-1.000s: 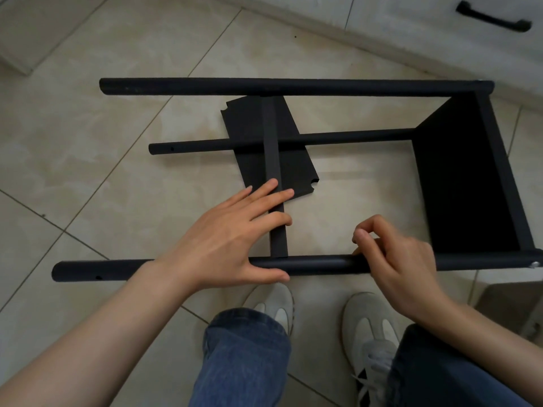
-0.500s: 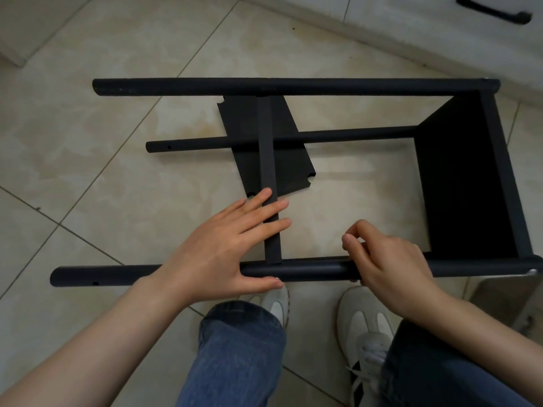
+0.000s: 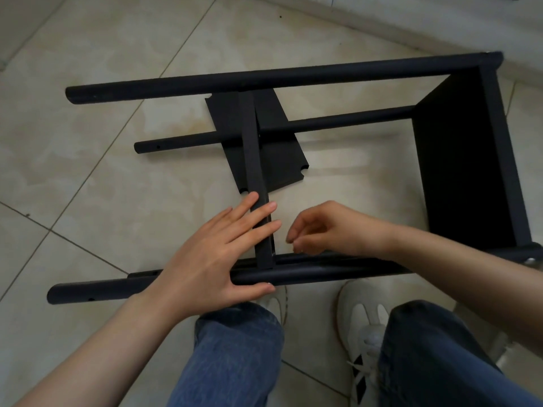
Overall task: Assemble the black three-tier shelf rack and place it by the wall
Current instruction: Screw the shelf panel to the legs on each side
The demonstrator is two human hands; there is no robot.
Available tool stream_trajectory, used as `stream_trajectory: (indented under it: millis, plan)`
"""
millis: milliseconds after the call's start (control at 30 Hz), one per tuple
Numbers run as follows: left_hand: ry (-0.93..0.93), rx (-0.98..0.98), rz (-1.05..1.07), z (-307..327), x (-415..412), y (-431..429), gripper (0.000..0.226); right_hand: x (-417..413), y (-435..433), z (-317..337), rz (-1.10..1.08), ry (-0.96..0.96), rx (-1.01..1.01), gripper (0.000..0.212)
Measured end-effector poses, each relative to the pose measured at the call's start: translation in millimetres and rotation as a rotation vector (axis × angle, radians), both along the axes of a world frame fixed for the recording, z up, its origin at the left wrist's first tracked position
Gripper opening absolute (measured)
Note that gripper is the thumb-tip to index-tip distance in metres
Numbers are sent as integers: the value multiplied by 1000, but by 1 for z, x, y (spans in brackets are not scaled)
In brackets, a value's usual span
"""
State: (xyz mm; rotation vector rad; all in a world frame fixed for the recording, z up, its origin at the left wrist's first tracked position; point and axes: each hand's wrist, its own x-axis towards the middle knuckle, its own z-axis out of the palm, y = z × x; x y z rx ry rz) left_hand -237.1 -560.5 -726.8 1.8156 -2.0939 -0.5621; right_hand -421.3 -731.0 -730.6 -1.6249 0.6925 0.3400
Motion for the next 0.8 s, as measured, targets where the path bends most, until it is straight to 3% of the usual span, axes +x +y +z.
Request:
stream_trajectory:
  millis: [367, 800]
  plan:
    - [-65, -44, 7, -6, -3, 3, 87, 20, 16, -20, -96, 3, 325, 11]
    - [-22, -32, 16, -7, -5, 2, 86, 23, 17, -20, -4, -10, 244, 18]
